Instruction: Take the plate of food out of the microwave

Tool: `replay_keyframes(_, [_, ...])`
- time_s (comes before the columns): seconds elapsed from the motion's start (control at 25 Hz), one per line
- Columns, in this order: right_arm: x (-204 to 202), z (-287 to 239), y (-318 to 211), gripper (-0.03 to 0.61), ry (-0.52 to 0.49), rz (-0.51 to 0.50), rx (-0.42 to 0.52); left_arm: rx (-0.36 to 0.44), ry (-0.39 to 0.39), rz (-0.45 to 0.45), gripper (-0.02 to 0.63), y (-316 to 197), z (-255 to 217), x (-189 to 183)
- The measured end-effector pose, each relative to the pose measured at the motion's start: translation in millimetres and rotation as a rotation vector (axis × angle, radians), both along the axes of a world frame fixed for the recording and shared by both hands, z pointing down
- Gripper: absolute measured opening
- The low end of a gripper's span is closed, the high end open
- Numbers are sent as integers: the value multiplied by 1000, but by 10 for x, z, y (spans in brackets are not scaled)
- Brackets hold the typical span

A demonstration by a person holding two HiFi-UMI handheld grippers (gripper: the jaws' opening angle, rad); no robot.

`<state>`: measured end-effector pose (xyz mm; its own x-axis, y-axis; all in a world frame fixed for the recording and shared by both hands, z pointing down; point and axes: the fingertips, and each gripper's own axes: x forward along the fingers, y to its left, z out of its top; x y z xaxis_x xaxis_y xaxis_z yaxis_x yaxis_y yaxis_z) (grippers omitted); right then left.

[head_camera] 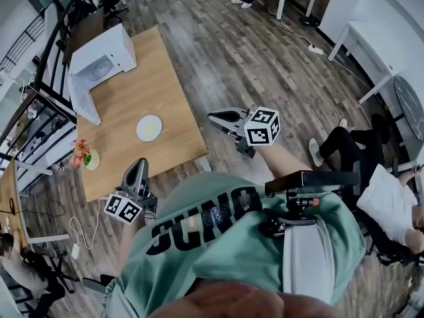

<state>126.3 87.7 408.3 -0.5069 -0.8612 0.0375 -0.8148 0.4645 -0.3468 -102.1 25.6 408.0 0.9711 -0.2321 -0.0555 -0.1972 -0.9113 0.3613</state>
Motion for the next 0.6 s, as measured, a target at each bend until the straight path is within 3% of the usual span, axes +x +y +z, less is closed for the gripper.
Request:
replay_keyframes(0.4, [-314,74,47,5,-10,29,-22,-25,29,-17,5,6,76,-390])
replay_keyframes(0.6, [-482,82,13,6,35,25,-36,-28,44,-21,6,-47,96,-556])
